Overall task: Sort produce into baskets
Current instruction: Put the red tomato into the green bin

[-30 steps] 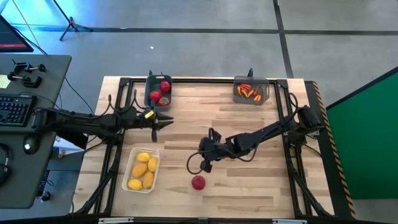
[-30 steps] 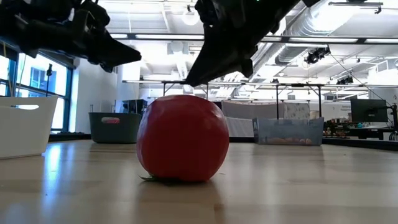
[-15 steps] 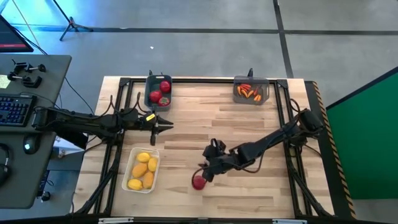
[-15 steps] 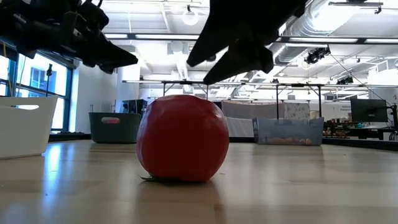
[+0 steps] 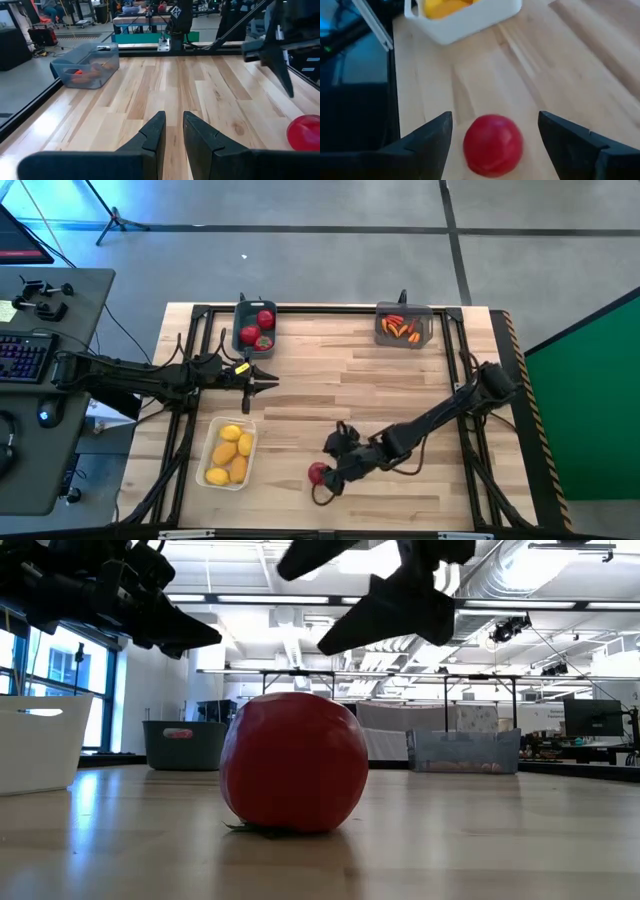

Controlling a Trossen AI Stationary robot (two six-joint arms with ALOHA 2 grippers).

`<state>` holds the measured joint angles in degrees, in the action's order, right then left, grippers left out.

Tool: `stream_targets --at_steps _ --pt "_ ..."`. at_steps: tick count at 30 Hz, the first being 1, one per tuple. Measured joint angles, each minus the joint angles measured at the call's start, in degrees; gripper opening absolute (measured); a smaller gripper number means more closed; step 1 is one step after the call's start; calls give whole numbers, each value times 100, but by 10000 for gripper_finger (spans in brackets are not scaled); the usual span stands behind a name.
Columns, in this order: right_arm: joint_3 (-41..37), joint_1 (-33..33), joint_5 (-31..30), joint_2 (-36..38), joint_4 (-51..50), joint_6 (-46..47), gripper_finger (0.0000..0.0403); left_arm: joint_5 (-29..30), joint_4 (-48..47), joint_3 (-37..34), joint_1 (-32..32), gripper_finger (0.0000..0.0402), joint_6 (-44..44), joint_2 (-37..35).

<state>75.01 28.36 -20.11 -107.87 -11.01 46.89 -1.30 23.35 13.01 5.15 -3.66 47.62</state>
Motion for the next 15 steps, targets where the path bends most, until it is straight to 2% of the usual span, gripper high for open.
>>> stream_targets --at_steps 8,15 --pt "2263 -28 419 -1181 -2886 343 287 2 -1 -1 0 51 56 2" --pt "3772 -98 813 -2079 -3753 601 324 2 -116 0 0 51 52 4"
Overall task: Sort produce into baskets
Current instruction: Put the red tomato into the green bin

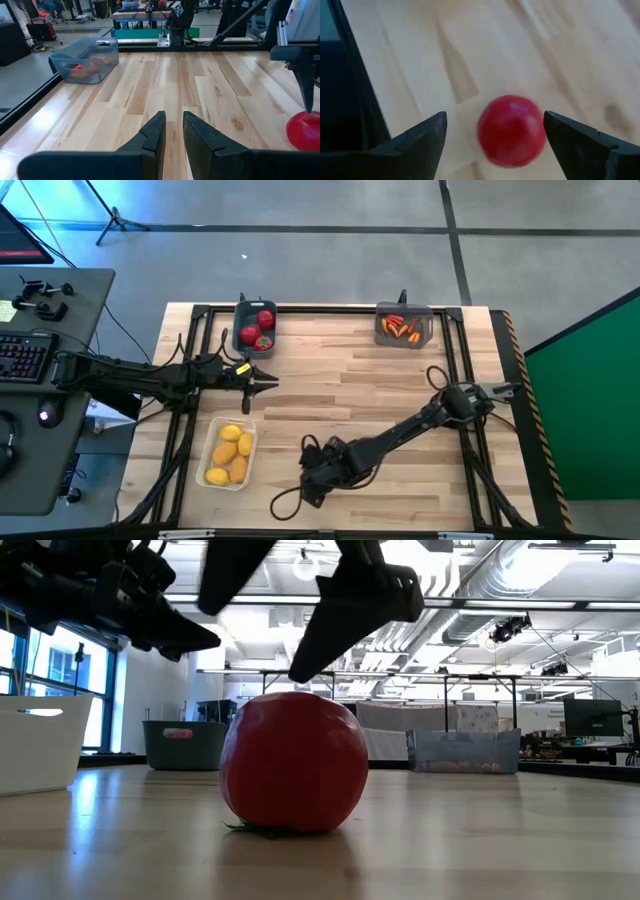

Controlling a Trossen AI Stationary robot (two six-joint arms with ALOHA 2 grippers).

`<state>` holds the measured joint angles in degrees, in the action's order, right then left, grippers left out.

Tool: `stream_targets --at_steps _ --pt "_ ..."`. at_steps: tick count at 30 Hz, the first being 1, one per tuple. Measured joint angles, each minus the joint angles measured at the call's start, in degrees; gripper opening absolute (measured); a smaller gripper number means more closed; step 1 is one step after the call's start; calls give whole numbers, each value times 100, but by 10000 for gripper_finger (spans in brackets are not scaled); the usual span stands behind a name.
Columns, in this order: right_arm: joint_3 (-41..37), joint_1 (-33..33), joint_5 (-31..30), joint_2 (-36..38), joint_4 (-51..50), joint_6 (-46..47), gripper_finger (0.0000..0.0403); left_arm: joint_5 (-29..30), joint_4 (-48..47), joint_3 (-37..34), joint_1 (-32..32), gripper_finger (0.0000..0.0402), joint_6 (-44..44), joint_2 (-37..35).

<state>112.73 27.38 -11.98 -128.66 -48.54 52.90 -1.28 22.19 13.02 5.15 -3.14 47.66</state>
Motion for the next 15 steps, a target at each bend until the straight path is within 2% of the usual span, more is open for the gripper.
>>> stream_targets --at_steps 8,11,15 --pt "1367 -127 256 -822 -1517 -9 349 0 -166 0 2 51 -104 0" --pt "1514 -165 527 -947 -1672 -25 349 0 -197 0 2 51 -112 0" --pt "1331 -193 855 -956 -1597 -19 349 0 -187 0 2 51 -113 0"
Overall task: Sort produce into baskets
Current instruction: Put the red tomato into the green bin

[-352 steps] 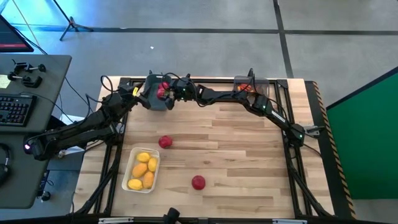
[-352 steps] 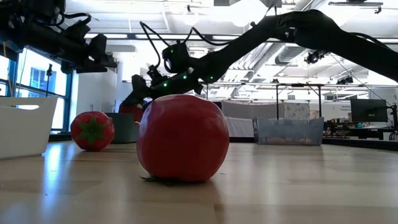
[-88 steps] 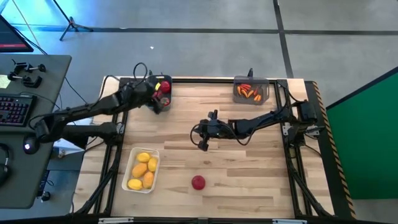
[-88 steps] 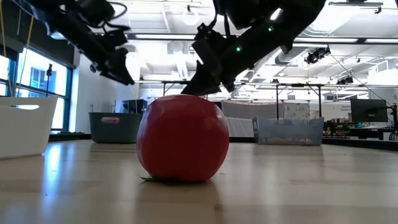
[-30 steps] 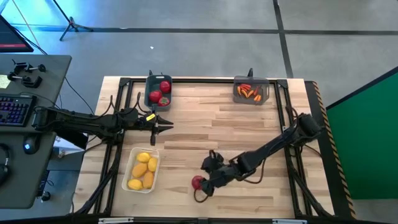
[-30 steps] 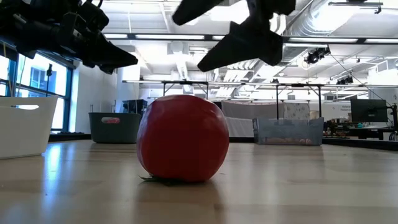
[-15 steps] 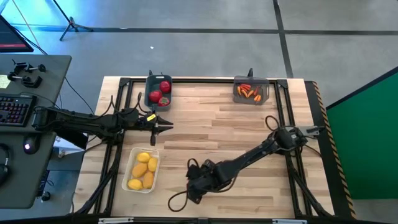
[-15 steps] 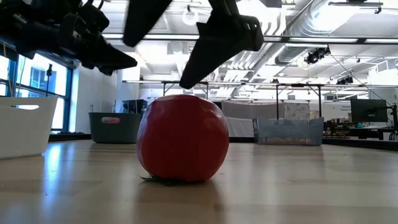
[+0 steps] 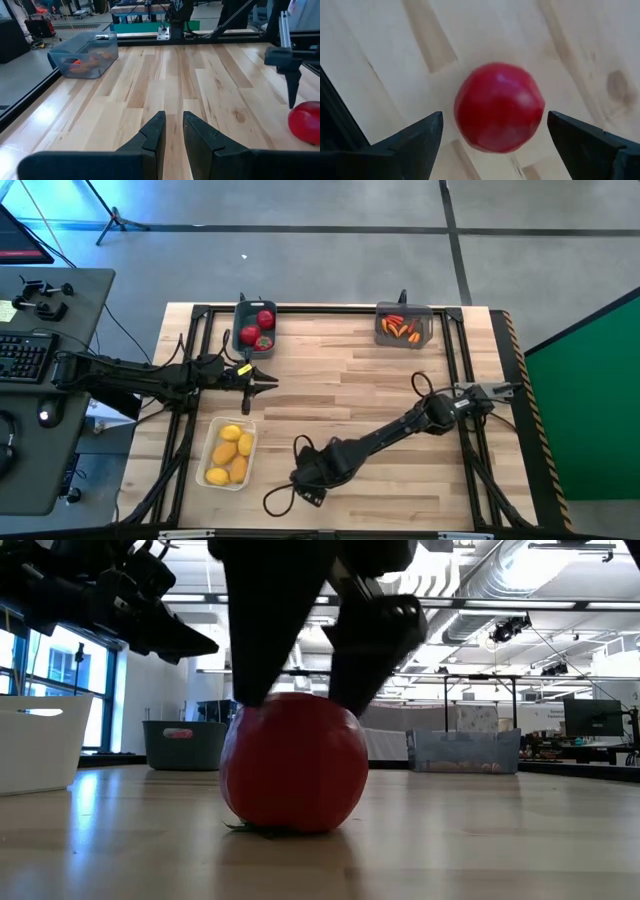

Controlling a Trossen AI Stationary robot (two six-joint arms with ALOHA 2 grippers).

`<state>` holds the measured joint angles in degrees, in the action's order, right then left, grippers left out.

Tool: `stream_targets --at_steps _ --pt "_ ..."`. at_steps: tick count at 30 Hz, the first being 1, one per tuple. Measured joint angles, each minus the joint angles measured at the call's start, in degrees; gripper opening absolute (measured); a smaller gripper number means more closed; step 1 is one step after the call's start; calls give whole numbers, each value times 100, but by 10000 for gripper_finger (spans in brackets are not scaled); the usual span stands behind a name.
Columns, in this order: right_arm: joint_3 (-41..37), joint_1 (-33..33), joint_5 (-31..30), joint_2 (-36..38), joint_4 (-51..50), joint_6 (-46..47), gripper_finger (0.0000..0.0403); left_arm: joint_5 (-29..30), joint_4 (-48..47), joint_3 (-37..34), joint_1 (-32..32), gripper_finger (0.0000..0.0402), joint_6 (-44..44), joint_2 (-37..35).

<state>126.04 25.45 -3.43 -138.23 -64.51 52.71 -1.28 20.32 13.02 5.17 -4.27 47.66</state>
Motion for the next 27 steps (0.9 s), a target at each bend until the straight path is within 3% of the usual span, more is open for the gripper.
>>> stream_targets --at_steps 8,19,27 --pt "-348 -87 405 -1 397 -22 324 42 -31 0 7 51 -82 0" --pt "-439 -465 479 18 573 -581 236 964 -293 2 68 50 -68 -28" --pt "-403 -1305 -58 8 588 -2042 226 -8 -361 2 1161 5 125 -260"
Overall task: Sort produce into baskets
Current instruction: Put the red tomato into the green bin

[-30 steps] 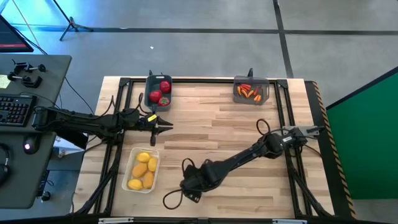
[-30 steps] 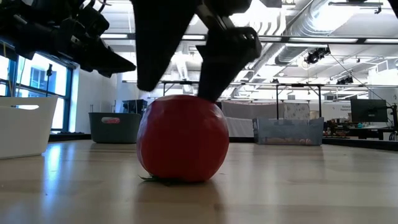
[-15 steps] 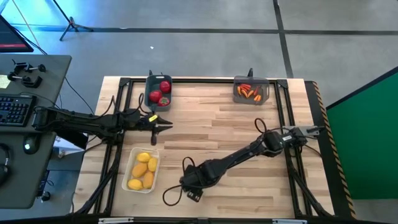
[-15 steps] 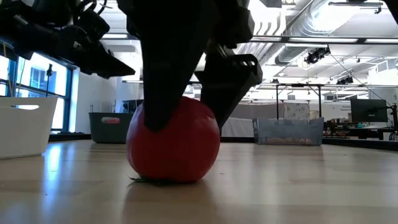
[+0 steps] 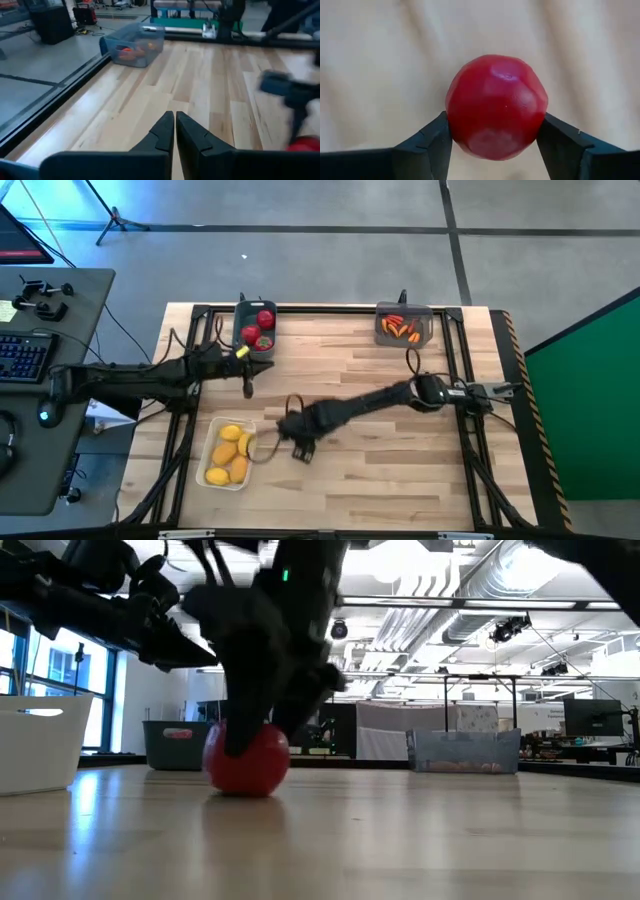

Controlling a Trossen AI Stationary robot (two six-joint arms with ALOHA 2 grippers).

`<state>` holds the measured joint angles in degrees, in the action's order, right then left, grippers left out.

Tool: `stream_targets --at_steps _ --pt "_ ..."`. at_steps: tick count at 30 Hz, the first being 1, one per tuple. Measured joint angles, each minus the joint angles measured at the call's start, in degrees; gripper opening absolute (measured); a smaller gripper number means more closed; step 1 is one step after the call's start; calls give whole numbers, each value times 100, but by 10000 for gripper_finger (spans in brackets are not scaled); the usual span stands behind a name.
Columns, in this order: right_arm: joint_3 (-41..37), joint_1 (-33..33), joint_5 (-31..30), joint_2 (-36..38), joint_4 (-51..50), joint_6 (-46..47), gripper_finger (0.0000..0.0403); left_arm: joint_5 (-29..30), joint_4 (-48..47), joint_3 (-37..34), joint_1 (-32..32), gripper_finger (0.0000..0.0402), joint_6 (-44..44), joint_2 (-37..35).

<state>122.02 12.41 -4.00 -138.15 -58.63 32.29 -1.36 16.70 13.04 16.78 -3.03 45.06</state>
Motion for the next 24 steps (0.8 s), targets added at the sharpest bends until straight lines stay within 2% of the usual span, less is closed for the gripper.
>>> stream_targets --at_steps 4,9,12,14,18,21,24 --pt "-4 -547 -483 -2 163 -1066 225 -473 -106 0 648 4 298 -261" --pt "-4 -1150 -581 -2 591 -2331 224 -941 -601 4 1389 1 586 -629" --pt "38 -1334 -855 -6 706 -2928 224 -1202 -974 4 1773 0 778 -844" --pt "144 -1398 -1166 -11 707 -3264 223 -1575 -1156 4 1991 0 1001 -918" --pt "393 -1433 -2047 -11 727 -4087 223 -2477 -1256 4 2224 1 1715 -864" --pt "623 -1428 -2663 -11 858 -4849 223 -2650 -1309 4 2218 10 1829 -764" --pt "849 -1428 -2897 -11 920 -5478 223 -2664 -1309 4 2195 37 1976 -667"
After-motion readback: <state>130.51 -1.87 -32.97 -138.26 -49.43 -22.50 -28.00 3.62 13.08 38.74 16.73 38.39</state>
